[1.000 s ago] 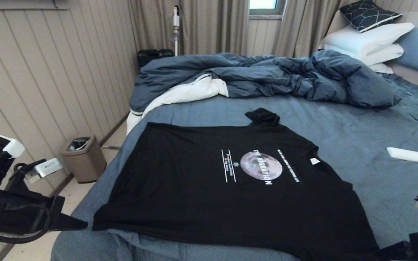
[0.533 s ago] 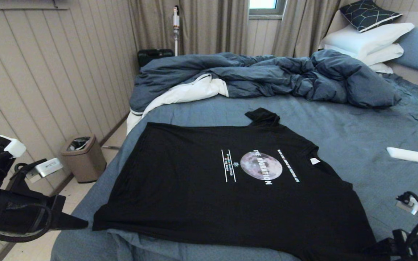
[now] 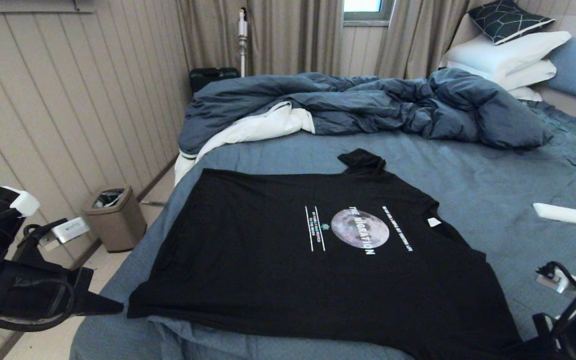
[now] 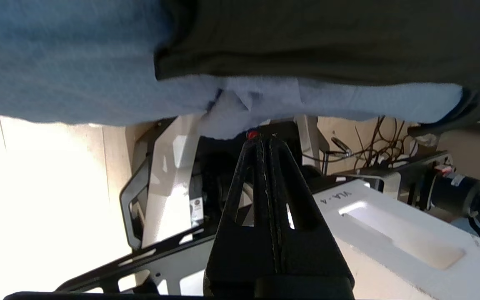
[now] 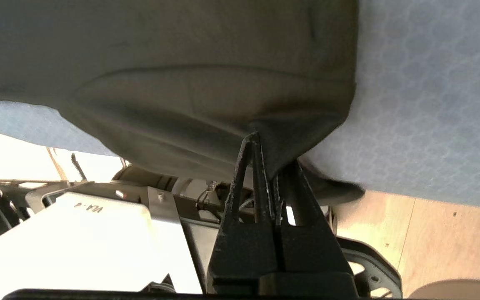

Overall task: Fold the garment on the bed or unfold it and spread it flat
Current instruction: Fold the black T-shirt

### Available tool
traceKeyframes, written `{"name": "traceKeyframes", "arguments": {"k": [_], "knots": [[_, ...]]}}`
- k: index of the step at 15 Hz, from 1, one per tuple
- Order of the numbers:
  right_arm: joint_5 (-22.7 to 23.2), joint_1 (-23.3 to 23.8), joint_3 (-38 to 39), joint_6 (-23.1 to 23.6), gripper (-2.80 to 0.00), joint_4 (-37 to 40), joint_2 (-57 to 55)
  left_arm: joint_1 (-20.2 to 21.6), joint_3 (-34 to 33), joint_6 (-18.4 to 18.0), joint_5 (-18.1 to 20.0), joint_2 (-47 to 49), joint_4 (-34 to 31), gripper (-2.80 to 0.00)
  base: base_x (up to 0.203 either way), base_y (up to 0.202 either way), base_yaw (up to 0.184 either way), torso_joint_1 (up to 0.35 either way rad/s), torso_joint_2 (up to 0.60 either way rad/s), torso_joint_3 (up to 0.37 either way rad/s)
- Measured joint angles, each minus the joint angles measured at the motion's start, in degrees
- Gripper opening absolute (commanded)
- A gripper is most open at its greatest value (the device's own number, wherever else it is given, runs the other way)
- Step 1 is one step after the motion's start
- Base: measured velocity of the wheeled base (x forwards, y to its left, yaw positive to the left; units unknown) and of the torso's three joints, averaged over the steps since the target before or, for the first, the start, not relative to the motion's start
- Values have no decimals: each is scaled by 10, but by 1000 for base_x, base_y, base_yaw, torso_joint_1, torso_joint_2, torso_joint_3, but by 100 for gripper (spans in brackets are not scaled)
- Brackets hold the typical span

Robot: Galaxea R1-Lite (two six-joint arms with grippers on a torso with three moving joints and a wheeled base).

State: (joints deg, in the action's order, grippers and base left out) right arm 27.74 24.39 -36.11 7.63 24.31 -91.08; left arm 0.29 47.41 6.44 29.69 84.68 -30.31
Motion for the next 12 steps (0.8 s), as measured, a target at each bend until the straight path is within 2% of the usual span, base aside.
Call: {"name": "traceKeyframes", "arguments": {"k": [3, 4, 5, 12], "knots": [[0, 3, -2, 0, -280, 0, 10, 0, -7, 1, 14, 5, 13, -280, 0, 0, 0, 0, 0, 0], [0, 3, -3, 0, -280, 0, 11, 0, -11, 1, 20, 7, 13, -158, 0, 0, 0, 0, 0, 0], [0, 3, -6, 0, -280, -1, 13, 0, -17, 0, 23, 9, 15, 0, 0, 0, 0, 0, 0, 0], [0, 3, -13, 0, -280, 1, 15, 3, -33, 10, 27, 51, 76, 0, 0, 0, 0, 0, 0, 0]]}}
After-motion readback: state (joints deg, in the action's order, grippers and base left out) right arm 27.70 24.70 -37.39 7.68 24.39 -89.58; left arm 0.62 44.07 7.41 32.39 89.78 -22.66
